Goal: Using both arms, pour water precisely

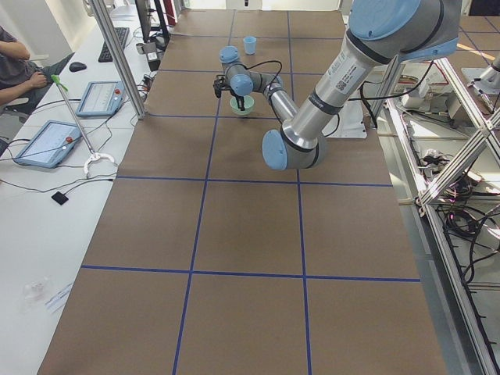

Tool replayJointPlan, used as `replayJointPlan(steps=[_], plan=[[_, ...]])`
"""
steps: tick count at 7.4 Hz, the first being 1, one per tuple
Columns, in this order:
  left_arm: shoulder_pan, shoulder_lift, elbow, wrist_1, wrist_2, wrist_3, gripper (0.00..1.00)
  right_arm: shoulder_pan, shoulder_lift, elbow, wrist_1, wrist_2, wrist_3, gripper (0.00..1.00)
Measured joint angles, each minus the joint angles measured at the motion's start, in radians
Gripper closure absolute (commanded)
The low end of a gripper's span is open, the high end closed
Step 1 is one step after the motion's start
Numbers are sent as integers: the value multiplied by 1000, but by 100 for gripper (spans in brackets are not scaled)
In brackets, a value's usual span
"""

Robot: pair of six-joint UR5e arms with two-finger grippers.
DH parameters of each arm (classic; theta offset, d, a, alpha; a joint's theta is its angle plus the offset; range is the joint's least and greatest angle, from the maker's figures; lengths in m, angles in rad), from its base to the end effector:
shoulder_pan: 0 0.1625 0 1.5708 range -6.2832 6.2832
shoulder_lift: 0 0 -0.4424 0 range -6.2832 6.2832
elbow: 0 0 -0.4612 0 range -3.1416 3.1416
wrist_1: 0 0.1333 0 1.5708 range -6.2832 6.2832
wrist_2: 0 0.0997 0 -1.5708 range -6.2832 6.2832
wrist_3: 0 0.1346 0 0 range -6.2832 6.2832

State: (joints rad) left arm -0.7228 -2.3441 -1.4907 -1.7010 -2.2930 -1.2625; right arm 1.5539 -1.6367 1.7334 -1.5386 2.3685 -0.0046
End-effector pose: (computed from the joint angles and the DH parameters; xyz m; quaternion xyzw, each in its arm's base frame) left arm 0.5749 -0.5661 0.1799 -0.0971 0.4853 -0.0381 0.8681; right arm 0.0278 -0.5414 0.6398 0.0570 -0.3879 -0.0349 0.9193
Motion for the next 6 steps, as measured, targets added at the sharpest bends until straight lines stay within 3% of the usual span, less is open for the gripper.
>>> replayJointPlan(steps=[3, 6], plan=[[-137, 172, -85, -2, -114, 170, 100, 0, 0, 0, 0, 0, 0, 0], [-257, 380, -121, -4, -155, 461, 100, 0, 0, 2, 0, 0, 0, 0]])
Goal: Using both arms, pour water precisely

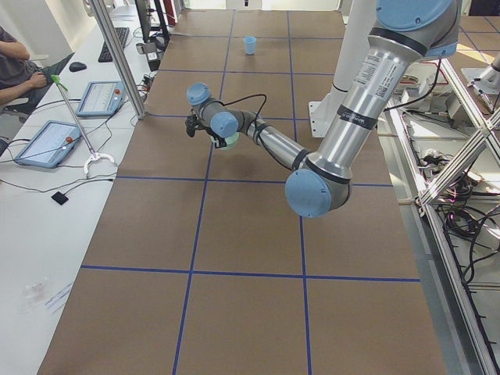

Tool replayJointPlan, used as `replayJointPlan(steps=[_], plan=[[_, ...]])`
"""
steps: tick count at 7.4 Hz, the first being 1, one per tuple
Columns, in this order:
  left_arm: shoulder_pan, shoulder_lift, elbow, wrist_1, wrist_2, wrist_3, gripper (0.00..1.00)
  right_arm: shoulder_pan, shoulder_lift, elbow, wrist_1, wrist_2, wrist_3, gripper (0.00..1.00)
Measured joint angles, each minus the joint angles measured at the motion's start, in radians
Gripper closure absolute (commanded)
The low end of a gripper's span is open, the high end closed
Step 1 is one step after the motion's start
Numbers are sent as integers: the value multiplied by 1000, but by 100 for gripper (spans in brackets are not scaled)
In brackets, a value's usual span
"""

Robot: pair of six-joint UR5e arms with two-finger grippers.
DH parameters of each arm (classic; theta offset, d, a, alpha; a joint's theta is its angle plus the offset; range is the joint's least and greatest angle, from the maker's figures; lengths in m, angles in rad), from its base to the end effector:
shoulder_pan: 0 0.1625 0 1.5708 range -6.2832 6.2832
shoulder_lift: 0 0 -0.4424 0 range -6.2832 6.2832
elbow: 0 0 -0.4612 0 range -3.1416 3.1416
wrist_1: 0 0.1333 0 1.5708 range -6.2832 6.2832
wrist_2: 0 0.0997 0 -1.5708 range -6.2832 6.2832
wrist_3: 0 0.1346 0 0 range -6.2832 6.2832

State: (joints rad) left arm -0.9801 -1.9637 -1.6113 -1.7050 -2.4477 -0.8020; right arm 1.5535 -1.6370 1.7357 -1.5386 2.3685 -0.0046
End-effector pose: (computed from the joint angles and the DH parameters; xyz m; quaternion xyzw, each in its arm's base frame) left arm 0.3753 -0.6132 0.3965 -0.0669 0.4753 0.0266 0.8769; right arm 0.0276 -0.5414 0.6387 0.0578 -0.3879 -0.0355 0.9192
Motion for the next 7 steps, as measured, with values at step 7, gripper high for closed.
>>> replayJointPlan(steps=[7], plan=[[-197, 250, 105, 8, -18, 491, 100, 0, -6, 10, 0, 0, 0, 0]])
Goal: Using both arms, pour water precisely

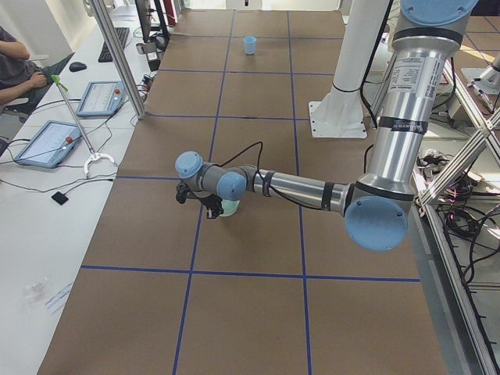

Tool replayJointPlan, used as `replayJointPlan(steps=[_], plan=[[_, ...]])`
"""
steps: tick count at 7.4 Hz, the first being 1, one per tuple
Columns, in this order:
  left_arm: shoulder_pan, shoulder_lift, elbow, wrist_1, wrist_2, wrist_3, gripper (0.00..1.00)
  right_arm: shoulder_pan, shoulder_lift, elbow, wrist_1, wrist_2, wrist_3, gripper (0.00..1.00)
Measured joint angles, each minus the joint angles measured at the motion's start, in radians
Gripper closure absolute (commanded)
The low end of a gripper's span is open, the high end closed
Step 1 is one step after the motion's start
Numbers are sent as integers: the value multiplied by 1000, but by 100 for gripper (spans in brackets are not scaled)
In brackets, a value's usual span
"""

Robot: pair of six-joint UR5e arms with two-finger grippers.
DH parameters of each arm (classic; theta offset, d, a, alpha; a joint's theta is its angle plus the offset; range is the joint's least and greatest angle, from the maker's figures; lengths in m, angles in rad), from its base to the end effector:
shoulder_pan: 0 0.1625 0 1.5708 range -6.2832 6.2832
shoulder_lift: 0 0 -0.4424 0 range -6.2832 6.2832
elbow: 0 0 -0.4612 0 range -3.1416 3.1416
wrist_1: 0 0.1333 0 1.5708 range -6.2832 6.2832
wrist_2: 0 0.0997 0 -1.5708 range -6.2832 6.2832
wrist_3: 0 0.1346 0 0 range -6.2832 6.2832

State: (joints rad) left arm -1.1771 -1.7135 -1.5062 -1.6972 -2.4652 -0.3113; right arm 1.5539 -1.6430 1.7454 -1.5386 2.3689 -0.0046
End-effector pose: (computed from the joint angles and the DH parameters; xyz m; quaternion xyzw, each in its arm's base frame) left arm 0.2184 -0.5995 0.6267 -0.0621 0.4355 0.0811 0.8944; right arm 0.0278 -0.5388 0.6363 0.0596 -0.3880 -0.0360 0.9190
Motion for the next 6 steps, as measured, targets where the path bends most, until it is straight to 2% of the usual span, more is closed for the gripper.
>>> replayJointPlan(steps=[3, 4, 5, 6], plan=[[-5, 30, 12, 0, -34, 12, 100, 0, -10, 15, 0, 0, 0, 0], [-4, 34, 17, -3, -35, 12, 84, 0, -13, 17, 0, 0, 0, 0], [-2, 37, 19, -5, -35, 12, 56, 0, -14, 18, 0, 0, 0, 0], [-2, 38, 20, -6, -34, 12, 41, 0, -15, 19, 0, 0, 0, 0]])
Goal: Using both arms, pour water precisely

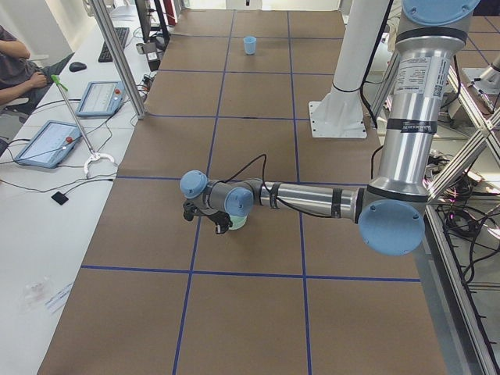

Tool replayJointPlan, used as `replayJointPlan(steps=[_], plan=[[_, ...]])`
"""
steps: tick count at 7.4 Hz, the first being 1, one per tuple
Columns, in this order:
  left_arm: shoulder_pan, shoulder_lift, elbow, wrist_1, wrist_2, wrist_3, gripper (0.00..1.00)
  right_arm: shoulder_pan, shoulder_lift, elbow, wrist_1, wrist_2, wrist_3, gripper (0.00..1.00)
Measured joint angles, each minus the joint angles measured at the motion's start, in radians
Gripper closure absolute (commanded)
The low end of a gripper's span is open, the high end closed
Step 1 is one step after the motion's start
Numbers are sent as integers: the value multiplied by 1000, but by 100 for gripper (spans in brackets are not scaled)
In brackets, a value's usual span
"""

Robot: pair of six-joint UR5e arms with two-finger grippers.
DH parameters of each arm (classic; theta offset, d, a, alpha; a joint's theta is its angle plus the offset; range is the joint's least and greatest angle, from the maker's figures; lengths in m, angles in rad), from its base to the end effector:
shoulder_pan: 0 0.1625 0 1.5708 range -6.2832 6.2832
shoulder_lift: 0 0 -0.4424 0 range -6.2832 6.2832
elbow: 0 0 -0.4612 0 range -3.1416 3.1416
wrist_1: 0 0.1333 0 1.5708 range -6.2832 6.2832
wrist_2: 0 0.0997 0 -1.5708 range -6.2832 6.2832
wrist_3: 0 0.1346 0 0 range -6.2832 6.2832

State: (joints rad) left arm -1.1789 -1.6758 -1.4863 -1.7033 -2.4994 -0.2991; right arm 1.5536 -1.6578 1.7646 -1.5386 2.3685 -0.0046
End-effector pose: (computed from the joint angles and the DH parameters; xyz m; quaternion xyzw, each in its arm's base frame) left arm 0.2126 -0.5812 0.6575 -0.0869 0.4432 0.0755 0.8890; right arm 0.0278 -0.5324 0.6333 0.0615 -0.3878 -0.0370 0.9189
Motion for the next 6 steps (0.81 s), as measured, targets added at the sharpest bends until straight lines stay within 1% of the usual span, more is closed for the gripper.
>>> replayJointPlan(steps=[1, 2, 4, 6], plan=[[0, 0, 0, -1, 0, 0, 26, 0, 0, 2, 0, 0, 0, 0], [1, 1, 0, -1, 1, 0, 0, 0, 0, 3, -1, 0, 0, 0], [-3, 0, -8, -1, 1, 1, 0, 0, 0, 3, -1, 0, 0, 0], [-62, 0, -33, -1, 19, 76, 0, 1, -1, 3, -2, -3, -1, 0]])
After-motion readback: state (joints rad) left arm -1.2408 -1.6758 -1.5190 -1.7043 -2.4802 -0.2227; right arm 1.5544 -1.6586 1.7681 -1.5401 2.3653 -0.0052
